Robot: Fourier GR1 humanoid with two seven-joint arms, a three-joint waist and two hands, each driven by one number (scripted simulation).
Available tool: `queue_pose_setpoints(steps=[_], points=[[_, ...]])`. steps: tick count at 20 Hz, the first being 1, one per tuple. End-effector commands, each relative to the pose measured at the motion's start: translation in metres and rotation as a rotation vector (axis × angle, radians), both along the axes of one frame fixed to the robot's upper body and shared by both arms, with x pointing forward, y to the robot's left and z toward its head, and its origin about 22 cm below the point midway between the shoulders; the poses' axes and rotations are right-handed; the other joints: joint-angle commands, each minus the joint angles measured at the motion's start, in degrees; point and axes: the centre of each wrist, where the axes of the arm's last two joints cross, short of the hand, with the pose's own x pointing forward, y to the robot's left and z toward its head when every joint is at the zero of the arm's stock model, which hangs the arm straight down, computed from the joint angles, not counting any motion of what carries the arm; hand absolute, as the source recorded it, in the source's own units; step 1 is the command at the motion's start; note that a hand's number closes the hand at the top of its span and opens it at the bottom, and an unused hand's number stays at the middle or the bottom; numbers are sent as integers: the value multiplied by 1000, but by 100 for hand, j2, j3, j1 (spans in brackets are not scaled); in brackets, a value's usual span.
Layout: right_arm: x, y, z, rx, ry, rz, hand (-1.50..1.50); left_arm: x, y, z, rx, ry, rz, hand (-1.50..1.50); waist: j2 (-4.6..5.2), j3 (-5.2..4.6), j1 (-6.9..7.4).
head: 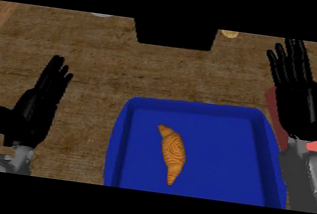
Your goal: Pick the croissant from the tray and place it in the cardboard box
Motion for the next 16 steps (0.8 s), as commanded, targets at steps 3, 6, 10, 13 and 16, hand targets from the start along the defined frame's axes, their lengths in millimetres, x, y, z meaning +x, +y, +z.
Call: queue_pose_setpoints(steps=[3, 6, 10, 13, 16], points=[[-7, 19, 63, -253, -158, 42, -150, 12, 3, 19, 231, -103, -128, 0, 1, -88, -119], [-16, 30, 117, -502, -333, 72, -150, 18, 28, 31, 450, -173, -233, 0, -92, -125, -256], [-25, 19, 101, -884, -250, 15, -150, 15, 24, 15, 424, -168, -317, 0, 18, -100, -174], [-41, 28, 89, -1005, -339, 97, -150, 30, 41, 22, 434, -175, -314, 0, 42, -89, -135], [-50, 39, 86, -1146, -428, 147, -150, 32, 28, 15, 435, -199, -339, 0, 52, -87, -96]])
